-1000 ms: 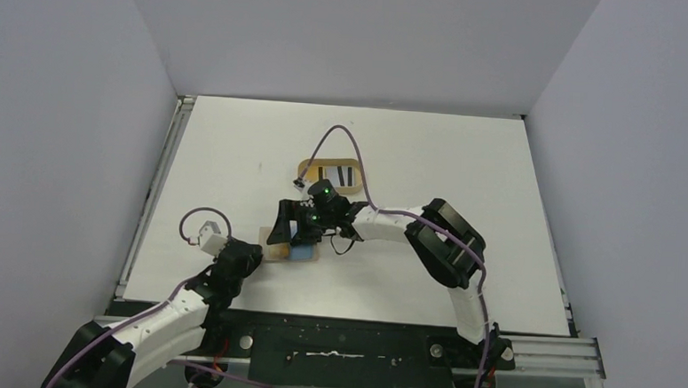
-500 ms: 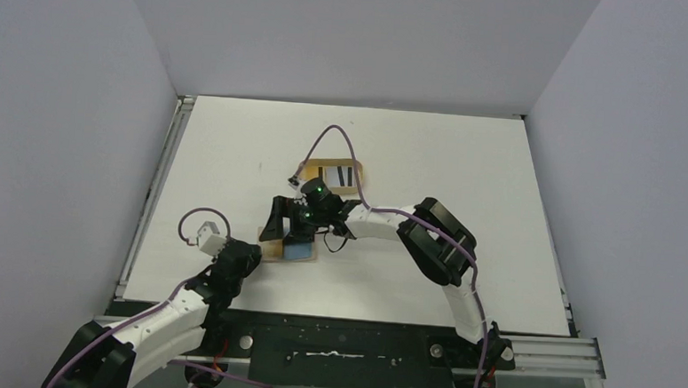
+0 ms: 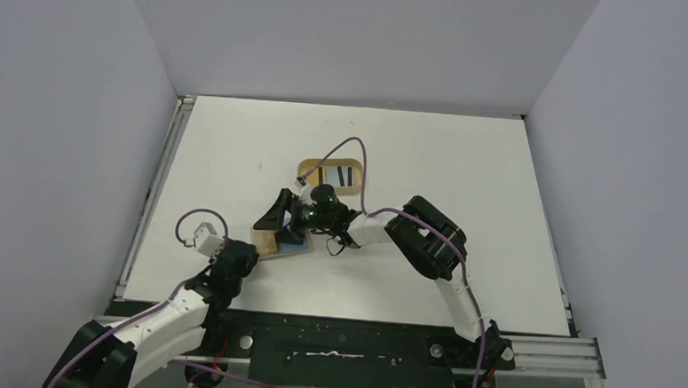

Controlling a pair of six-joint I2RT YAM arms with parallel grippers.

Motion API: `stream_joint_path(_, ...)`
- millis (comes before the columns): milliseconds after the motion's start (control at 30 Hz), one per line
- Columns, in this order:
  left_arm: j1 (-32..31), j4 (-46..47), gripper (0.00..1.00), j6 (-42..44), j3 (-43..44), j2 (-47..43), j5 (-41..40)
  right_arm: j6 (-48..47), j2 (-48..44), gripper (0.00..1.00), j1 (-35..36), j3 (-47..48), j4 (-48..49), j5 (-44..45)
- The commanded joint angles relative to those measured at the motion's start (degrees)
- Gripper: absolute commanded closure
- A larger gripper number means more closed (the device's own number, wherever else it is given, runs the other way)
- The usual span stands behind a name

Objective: Take the credit cards out of the card holder

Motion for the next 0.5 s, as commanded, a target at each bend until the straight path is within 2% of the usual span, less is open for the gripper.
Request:
stream_joint_path(0,-0.2,0.5,1.00,0.0,-0.1,0.0,2.3,2.9,-0.1,0.15,1.4,0.4,7.6,-2.5)
stream_joint_path(200,-0.1,-0.3,1.00,0.0,-0.2,-1.0,2.0,-11.8,-1.7,0.14,2.4,7.0,-20.8,1.4)
stream_joint_path(267,-0.1,-0.3,1.00,-0.1,-0.4,-1.1,2.0,-14.3,-1.3,0.13,2.9,8.8,-26.0,2.0)
stream_joint_path(367,-0.1,-0.3,1.00,-0.2,-0.5,-1.1,2.0,-13.3,-0.2,0.13,3.2,9.8,-25.6,0.5)
stream_joint_path(467,-0.1,-0.3,1.00,-0.1,-0.4,-1.5,1.9,-8.1,0.5,0.12,3.2,8.6,-18.1,-2.5)
